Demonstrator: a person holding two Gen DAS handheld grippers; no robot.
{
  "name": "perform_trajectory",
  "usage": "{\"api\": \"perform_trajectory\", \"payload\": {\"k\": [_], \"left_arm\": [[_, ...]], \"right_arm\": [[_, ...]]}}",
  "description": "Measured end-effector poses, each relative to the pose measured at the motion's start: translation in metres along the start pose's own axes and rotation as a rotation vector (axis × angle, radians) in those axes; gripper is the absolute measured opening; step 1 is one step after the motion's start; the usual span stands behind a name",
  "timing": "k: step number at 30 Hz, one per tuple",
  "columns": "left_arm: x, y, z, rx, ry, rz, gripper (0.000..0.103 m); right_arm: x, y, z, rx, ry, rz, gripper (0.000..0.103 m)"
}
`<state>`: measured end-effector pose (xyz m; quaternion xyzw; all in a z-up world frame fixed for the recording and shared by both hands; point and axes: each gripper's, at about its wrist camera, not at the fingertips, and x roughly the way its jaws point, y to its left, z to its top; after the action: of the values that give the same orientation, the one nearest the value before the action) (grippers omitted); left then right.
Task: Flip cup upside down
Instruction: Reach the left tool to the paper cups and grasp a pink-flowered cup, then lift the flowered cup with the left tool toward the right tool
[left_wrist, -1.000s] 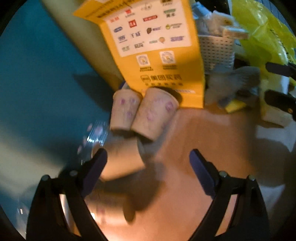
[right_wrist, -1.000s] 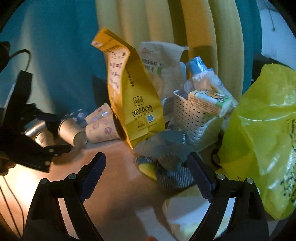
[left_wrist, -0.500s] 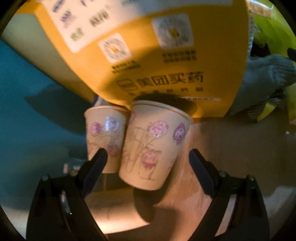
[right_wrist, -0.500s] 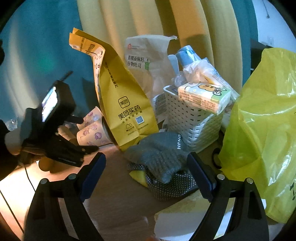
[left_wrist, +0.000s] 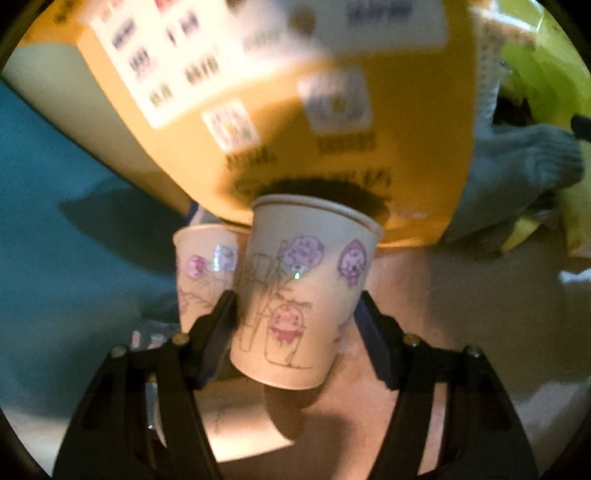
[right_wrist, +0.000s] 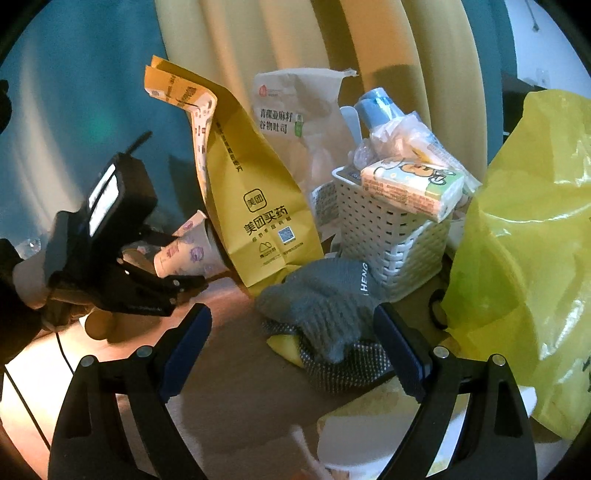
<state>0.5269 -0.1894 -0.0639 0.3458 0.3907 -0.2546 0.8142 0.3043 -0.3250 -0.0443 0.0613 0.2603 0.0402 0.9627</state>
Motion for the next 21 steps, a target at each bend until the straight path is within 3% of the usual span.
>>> {"api": "perform_trajectory", "payload": {"k": [4,9,14,21], "left_arm": [[-0.038,-0.011,-0.004,0.013,-0.039,0.002,0.066],[-0.094,-0.039,-0.034,-0.026,-0.055,-0.004,0.066],[-0.142,-0.078,-0.090,-0.123,-0.030,-0.020,0.066],[-0.207,-0.146,-0.204,-0.390,0.038,-0.043,0.066]], "right_arm": [[-0.018,0.001,-0.002,0.000,-0.008,0.011,0.091],[-0.050,0.005,-0.010,-0.029,-0.019,0.045,0.091],[-0.081,0.013,-0.032,-0.061,0.012,0.097,0.091],[-0.122,0.051,-0.090,-0.148,0.103,0.212,0.091]]}}
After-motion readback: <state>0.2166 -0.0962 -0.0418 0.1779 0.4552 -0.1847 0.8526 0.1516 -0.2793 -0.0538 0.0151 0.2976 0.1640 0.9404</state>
